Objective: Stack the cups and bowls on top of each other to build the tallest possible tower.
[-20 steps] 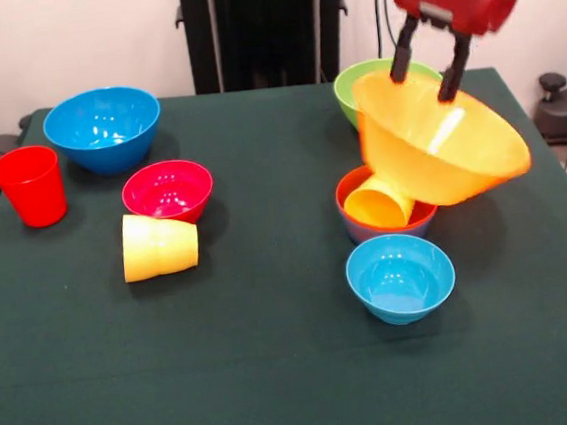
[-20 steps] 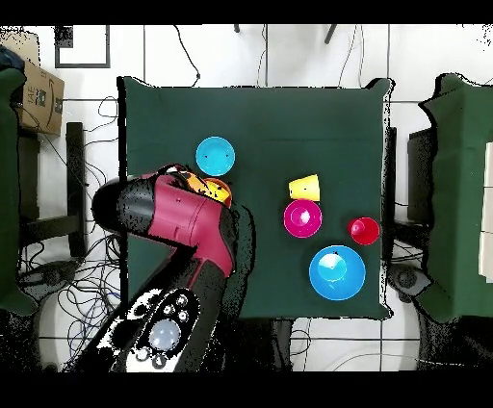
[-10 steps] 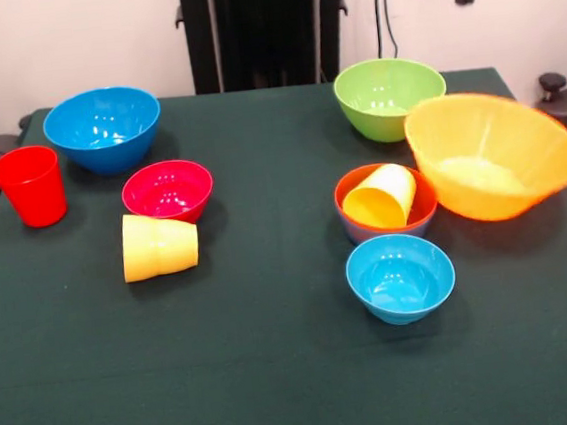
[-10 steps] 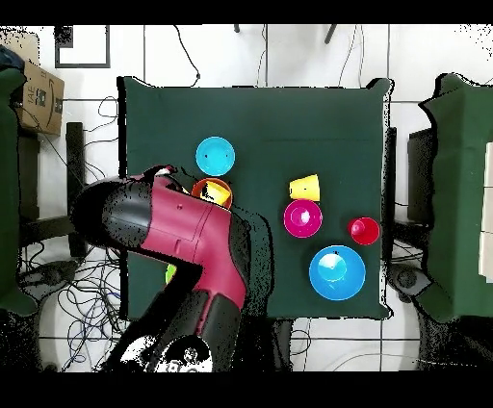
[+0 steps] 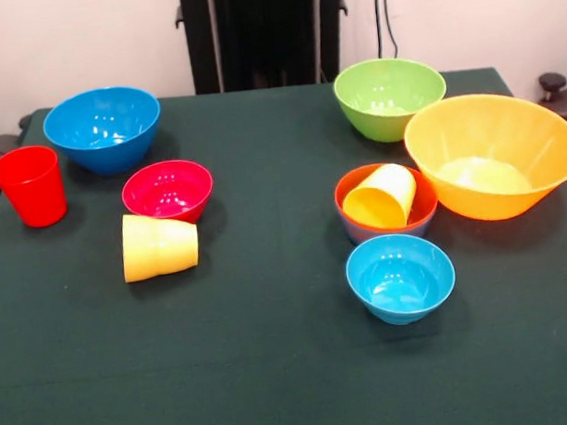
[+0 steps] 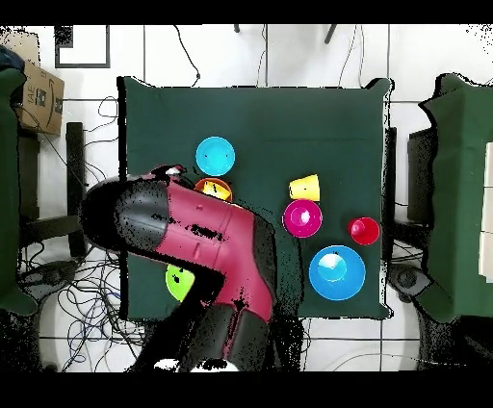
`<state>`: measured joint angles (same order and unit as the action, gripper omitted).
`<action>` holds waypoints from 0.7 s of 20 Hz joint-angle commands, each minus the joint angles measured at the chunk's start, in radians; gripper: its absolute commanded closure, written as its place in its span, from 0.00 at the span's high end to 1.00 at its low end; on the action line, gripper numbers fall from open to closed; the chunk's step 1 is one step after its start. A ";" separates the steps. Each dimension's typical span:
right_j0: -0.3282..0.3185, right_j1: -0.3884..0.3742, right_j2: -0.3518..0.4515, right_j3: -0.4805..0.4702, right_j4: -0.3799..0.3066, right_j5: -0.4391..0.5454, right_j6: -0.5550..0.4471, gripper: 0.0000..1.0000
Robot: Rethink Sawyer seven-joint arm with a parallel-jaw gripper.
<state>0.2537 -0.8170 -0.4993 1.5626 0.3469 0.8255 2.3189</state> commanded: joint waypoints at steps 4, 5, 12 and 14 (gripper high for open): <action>-0.259 0.106 0.215 -0.102 -0.236 0.019 -0.356 1.00; -0.290 0.126 0.234 -0.121 -0.266 -0.005 -0.384 1.00; -0.409 0.182 0.367 -0.090 -0.370 -0.187 -0.386 1.00; -0.444 0.196 0.407 -0.082 -0.393 -0.229 -0.392 1.00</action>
<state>-0.1300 -0.7294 -0.3214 1.4542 0.0888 0.7288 2.2203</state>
